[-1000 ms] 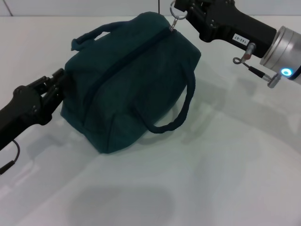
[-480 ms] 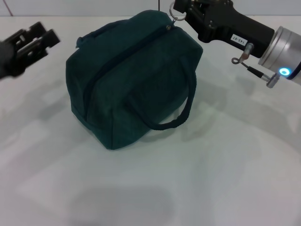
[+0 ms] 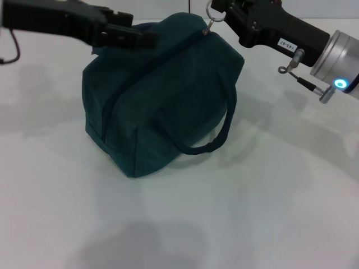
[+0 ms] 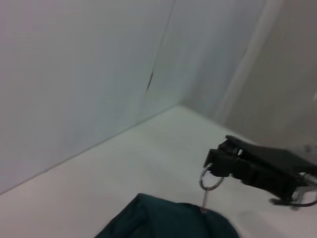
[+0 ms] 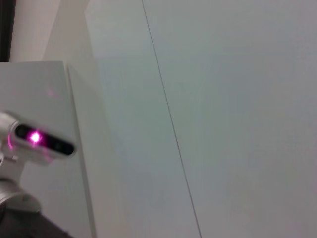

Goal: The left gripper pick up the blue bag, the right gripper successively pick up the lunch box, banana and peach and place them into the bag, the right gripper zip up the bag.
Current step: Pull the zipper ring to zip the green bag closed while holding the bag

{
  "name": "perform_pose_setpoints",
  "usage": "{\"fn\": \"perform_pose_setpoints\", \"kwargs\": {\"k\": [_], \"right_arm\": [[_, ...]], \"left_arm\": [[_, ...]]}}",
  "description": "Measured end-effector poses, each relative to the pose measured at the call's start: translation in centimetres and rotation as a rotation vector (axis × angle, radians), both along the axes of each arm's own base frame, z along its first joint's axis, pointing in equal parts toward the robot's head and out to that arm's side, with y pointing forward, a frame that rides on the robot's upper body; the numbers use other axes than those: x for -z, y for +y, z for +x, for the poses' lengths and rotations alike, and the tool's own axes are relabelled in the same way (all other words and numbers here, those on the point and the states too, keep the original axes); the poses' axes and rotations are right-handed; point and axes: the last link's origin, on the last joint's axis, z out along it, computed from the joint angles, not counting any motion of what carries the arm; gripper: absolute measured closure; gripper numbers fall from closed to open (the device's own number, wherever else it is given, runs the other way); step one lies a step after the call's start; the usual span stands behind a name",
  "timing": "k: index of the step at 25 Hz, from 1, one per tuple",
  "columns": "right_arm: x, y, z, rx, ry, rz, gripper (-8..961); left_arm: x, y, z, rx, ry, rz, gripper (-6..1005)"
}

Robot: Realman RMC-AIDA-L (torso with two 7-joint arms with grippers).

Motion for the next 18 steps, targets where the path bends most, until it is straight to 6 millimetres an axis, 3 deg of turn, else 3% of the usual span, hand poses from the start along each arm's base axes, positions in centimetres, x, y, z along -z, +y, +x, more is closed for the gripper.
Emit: {"fn": "perform_pose_setpoints", "kwargs": {"k": [4, 10, 18], "right_arm": [[0.1, 0.0, -0.1, -0.003, -0.001, -0.002, 936], [0.0, -0.1, 0.0, -0.005, 0.001, -0.004, 936], [0.0, -0.2, 0.0, -0.001, 0.005, -0.009, 936]], "left_arm": [[0.5, 1.5, 1.7, -0.051, 0.115, 0.005, 111], [1.4, 3.4, 1.0, -0.127, 0.158, 0.036, 112], [2.5, 4.2, 0.4, -0.168, 0.153, -0.022, 114]]}}
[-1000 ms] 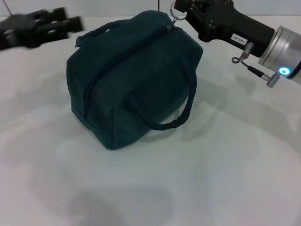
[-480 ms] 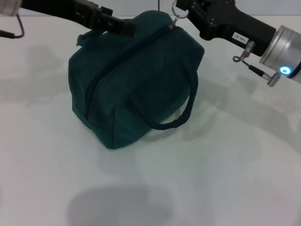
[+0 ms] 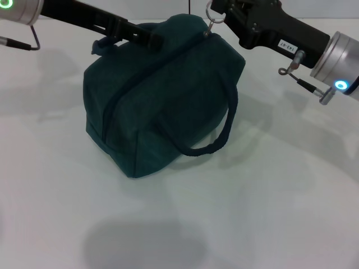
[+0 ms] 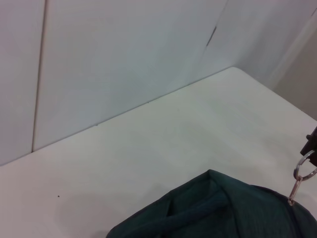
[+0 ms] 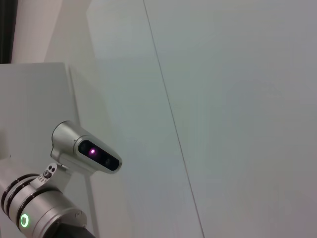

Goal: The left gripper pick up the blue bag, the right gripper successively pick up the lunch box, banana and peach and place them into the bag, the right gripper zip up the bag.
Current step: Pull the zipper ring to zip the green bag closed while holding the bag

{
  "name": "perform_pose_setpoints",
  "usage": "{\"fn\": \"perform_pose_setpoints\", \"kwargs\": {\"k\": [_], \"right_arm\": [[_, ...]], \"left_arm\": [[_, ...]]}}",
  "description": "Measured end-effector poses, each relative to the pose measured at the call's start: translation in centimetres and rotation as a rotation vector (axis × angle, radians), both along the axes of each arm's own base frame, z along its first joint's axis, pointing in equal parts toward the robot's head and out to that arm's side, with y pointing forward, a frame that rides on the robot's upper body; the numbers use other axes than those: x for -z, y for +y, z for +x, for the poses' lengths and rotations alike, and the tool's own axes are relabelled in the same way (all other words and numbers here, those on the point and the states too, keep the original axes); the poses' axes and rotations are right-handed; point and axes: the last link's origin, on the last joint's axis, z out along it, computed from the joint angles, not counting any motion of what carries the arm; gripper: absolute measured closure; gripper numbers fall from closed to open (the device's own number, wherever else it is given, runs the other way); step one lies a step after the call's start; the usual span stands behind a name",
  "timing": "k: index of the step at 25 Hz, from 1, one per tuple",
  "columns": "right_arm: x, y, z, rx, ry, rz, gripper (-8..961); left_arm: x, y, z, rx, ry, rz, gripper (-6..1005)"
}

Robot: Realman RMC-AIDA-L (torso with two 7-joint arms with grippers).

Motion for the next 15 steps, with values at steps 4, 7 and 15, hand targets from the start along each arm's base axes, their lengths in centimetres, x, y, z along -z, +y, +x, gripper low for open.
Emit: {"fn": "perform_pose_setpoints", "kwargs": {"k": [4, 7, 15], "right_arm": [[0.01, 0.00, 0.05, 0.003, 0.000, -0.001, 936], [0.01, 0.00, 0.07, 0.004, 0.000, -0.001, 936], [0.04, -0.01, 0.17, 0.008, -0.002, -0.001, 936]], "left_arm": [[-0.01, -0.13, -0.06, 0.007, -0.011, 0.000, 115], [0.16, -0.28, -0.29, 0.039, -0.006, -0.002, 196], [0.48, -0.30, -0.50, 0.036, -0.005, 0.000, 449]]}}
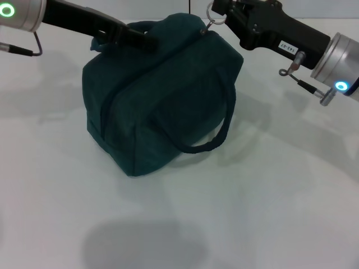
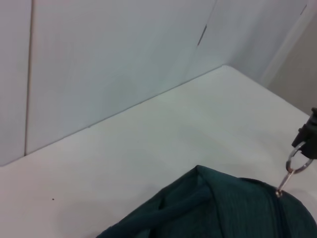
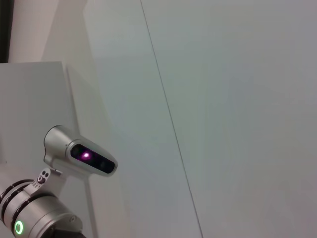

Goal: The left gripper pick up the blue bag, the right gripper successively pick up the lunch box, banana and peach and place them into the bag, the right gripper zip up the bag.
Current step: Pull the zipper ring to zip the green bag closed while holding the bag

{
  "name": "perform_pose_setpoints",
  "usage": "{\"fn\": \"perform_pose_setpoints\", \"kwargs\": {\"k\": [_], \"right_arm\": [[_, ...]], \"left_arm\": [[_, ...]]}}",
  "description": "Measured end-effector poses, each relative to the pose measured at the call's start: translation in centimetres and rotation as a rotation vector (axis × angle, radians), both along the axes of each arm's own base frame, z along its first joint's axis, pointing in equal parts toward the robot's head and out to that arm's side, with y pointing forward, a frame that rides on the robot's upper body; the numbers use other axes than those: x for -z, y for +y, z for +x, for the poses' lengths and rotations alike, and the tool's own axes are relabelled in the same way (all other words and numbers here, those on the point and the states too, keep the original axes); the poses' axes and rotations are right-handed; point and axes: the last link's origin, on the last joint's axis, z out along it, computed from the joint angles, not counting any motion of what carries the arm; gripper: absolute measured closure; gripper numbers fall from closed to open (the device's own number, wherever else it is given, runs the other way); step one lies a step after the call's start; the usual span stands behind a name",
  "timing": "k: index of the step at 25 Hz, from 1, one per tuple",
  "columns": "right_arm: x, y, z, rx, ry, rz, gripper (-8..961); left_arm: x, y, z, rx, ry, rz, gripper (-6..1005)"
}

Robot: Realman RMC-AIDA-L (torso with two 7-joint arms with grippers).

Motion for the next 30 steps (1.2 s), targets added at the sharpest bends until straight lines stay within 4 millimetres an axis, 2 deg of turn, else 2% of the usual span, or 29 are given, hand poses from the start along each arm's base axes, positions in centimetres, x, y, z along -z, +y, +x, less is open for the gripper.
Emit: {"fn": "perform_pose_setpoints", "kwargs": {"k": [6, 19, 30], "right_arm": [[0.0, 0.0, 0.0, 0.001, -0.001, 0.000, 935], [-0.2, 0.1, 0.1, 0.012, 0.012, 0.006, 935], [-0.3, 0.7, 2.3, 0.200, 0.095, -0.075, 935]], "left_arm": [[-0.3, 0.0, 0.3, 0.012, -0.026, 0.005, 720], [0.3, -0.1, 0.4, 0.049, 0.004, -0.032, 916], [0.8, -0.8, 0.9, 0.116, 0.000, -0.082, 930]]}}
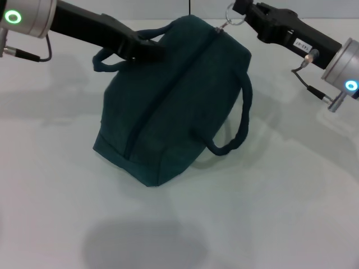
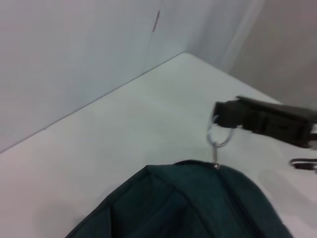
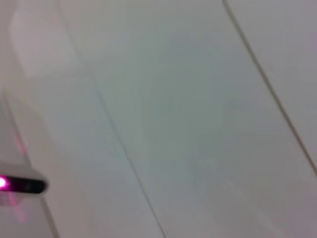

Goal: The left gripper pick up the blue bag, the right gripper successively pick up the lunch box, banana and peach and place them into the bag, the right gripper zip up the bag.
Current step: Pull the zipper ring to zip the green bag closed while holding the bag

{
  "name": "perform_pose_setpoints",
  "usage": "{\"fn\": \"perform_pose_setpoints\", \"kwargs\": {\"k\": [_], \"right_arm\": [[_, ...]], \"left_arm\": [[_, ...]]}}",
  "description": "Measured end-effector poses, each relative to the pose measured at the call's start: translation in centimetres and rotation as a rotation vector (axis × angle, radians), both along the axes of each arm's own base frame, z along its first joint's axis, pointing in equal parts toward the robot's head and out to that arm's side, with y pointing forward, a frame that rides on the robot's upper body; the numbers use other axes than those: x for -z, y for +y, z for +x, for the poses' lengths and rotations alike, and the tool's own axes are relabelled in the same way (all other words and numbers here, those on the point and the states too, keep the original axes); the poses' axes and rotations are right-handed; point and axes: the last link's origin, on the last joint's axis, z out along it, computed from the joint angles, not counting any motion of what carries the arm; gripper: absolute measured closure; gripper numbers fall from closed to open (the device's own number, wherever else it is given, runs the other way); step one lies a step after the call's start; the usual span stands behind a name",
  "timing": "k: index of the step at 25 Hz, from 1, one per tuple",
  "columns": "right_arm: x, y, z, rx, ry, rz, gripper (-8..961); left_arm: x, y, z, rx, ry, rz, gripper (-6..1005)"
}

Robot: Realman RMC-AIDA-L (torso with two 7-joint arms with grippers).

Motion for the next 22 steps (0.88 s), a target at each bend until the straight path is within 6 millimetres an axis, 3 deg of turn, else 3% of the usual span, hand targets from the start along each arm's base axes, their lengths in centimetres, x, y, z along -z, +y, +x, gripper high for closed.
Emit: {"fn": "perform_pose_setpoints", "kwargs": {"k": [22], "right_arm": [[0.6, 1.9, 2.1, 0.195, -0.065, 0.001, 935]], "left_arm": [[-0.2, -2.8, 2.3, 0.125, -0.144, -0.181, 961]]}}
